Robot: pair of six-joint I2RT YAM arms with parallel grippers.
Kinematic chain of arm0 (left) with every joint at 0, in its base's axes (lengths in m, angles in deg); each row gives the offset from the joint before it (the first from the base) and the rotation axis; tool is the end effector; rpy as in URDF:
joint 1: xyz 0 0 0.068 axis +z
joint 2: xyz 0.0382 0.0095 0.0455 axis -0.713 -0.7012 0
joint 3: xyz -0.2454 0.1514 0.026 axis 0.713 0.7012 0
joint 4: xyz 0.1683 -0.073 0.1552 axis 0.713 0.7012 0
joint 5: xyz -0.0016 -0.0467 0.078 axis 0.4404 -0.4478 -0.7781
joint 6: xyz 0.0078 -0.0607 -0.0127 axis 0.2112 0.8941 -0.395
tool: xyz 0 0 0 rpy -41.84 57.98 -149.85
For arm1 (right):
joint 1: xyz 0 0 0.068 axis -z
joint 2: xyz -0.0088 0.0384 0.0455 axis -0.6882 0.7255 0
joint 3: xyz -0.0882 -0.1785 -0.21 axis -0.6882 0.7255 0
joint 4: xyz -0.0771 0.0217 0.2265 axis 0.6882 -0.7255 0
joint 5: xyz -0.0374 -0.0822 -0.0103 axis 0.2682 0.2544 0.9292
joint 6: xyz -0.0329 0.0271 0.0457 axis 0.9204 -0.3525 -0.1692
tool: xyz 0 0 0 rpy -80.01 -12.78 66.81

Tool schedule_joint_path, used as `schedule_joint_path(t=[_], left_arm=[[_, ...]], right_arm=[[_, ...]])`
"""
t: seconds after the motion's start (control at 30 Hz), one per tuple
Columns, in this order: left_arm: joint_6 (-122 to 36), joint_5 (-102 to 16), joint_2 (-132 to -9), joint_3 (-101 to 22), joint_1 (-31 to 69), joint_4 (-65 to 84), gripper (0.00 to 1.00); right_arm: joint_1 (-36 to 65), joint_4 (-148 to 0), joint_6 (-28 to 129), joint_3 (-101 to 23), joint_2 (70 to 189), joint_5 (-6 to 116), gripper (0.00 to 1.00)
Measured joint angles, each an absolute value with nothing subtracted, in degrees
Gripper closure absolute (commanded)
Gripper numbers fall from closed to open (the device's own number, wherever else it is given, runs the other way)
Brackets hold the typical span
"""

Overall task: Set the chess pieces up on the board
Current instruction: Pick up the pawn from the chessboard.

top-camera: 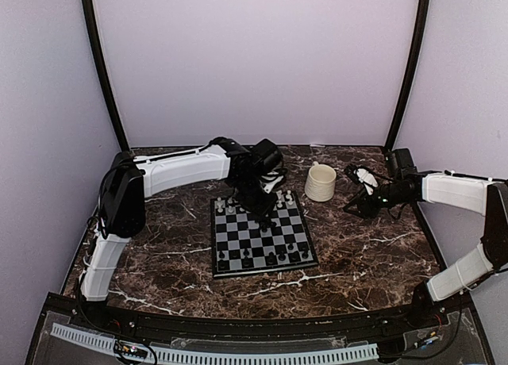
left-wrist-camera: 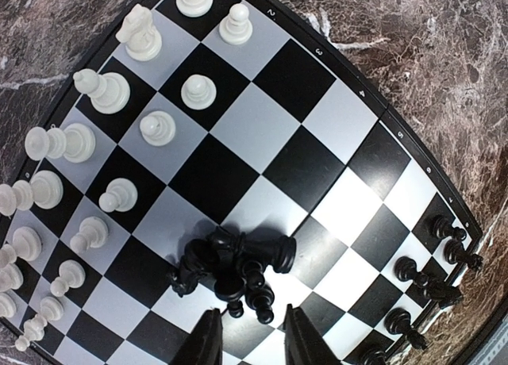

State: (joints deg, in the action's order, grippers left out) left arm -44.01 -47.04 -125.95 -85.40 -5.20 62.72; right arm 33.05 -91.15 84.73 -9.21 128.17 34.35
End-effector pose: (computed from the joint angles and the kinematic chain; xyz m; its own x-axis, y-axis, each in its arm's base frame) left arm 0.3068 -0.3797 0.2227 -0.7087 0.5717 -0.4134 0.6704 0.7282 -0.1423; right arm 0.2516 0.0694 0.2254 -0.4826 -0.4975 -0.7209 -0.7523 0.6569 0.0503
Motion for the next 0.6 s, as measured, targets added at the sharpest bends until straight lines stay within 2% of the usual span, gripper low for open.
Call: schedule_joint_path(t=[0.6], left_arm=[[-43.8,-45.9,-128.2,-84.7,-5.2,62.7,0.79]], right_arm=[[33.1,-91.1,84.8,-9.2,128.2,34.3,0.57]])
